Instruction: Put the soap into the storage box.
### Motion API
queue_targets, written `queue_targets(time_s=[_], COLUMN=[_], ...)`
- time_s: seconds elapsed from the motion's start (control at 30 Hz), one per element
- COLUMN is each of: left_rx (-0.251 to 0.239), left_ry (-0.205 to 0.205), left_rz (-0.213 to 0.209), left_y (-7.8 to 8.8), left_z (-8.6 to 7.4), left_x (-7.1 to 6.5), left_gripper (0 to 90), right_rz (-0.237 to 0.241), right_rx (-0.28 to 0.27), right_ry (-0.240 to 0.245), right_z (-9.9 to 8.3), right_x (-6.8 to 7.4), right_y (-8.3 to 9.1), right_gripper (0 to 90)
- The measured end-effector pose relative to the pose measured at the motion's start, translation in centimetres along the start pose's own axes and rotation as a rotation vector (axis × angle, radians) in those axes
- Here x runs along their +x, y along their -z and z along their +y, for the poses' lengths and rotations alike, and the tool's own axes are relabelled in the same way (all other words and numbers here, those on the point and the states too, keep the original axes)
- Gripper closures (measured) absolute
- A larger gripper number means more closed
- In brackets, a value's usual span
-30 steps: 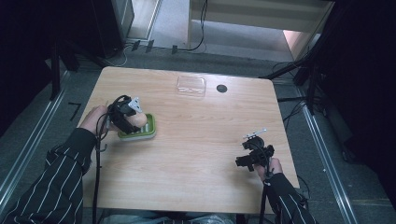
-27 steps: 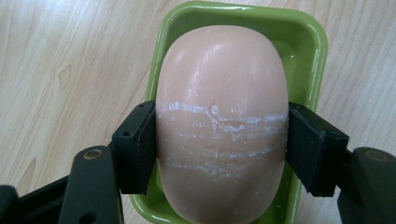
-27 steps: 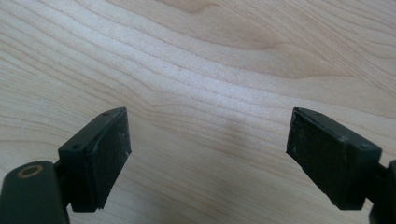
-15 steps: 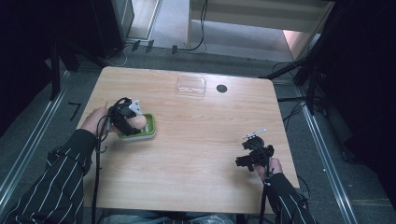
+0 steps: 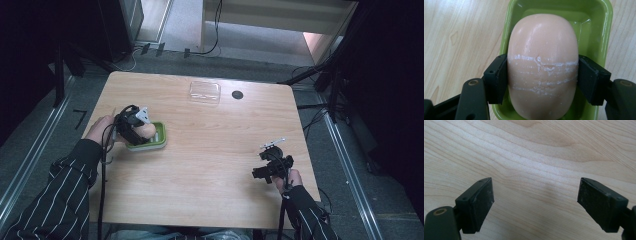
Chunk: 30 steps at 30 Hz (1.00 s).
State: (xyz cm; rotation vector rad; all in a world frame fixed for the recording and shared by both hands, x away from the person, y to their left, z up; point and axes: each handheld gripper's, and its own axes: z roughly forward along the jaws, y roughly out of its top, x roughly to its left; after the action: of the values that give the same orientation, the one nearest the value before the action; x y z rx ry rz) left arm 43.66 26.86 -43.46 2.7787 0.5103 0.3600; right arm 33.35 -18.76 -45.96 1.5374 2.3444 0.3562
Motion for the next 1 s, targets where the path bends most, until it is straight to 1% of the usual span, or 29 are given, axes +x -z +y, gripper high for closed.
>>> queue_targets(time_s=[0.13,0.23,0.3,0.33,0.47,0.5,0.67,0.7,0.73,0.77,0.8,0.87,0.9,0.93,0.97,1.0], left_rx=[-0.007,-0.014,-0.028,-0.041,-0.050,-0.059,-0.069,-0.070,-0.066,-0.072,-0.072,-0.062,-0.063,-0.063,-0.067,-0.071], left_ry=[-0.003,0.001,0.009,0.008,0.006,0.010,0.019,0.034,0.035,0.039,0.039,0.056,0.067,0.067,0.084,0.088], left_rz=[-0.007,-0.008,-0.013,-0.001,0.007,0.013,0.023,0.024,0.027,0.020,0.020,0.014,0.006,0.006,0.014,0.006], left_y=[0.0,0.0,0.1,0.3,0.5,0.5,0.7,0.8,0.8,0.9,0.9,1.0,1.0,1.0,1.0,1.2], left_z=[-0.1,-0.2,-0.3,-0.2,-0.3,-0.3,-0.3,-0.3,-0.3,-0.3,-0.3,-0.3,-0.3,-0.3,-0.4,-0.4], left_x=[0.1,0.1,0.2,0.1,0.2,0.2,0.3,0.3,0.3,0.3,0.3,0.3,0.3,0.3,0.3,0.4], left_gripper=[32.8,32.5,32.3,31.8,30.7,29.9,27.3,24.2,22.0,20.4,19.8,17.3,15.4,14.9,14.1,13.7], right_rz=[-0.002,0.000,-0.001,-0.002,0.000,-0.001,0.001,-0.001,0.000,0.000,0.000,0.001,0.001,0.001,0.002,0.002], right_rx=[-0.003,-0.002,-0.003,-0.001,-0.002,-0.003,-0.003,-0.003,-0.002,0.000,0.000,0.002,-0.003,-0.003,-0.002,-0.004], right_ry=[-0.001,0.001,0.001,-0.001,0.001,0.001,0.001,0.000,0.000,0.000,0.000,-0.009,-0.005,-0.005,-0.001,0.003], right_z=[0.0,0.0,0.0,0.0,0.0,0.0,0.0,0.0,0.0,0.0,0.0,0.1,0.2,0.2,0.2,0.2], right_x=[0.0,0.0,0.0,0.0,0.0,0.0,0.0,0.0,0.0,0.0,0.0,0.1,0.0,0.0,0.1,0.1], right_y=[0.0,0.0,0.0,0.0,0.0,0.0,0.0,0.0,0.0,0.0,0.0,0.0,0.0,0.0,0.0,-0.1], right_gripper=[14.3,14.3,14.3,14.3,14.3,14.3,14.3,14.3,14.3,14.3,14.3,14.3,14.3,14.3,14.3,14.3])
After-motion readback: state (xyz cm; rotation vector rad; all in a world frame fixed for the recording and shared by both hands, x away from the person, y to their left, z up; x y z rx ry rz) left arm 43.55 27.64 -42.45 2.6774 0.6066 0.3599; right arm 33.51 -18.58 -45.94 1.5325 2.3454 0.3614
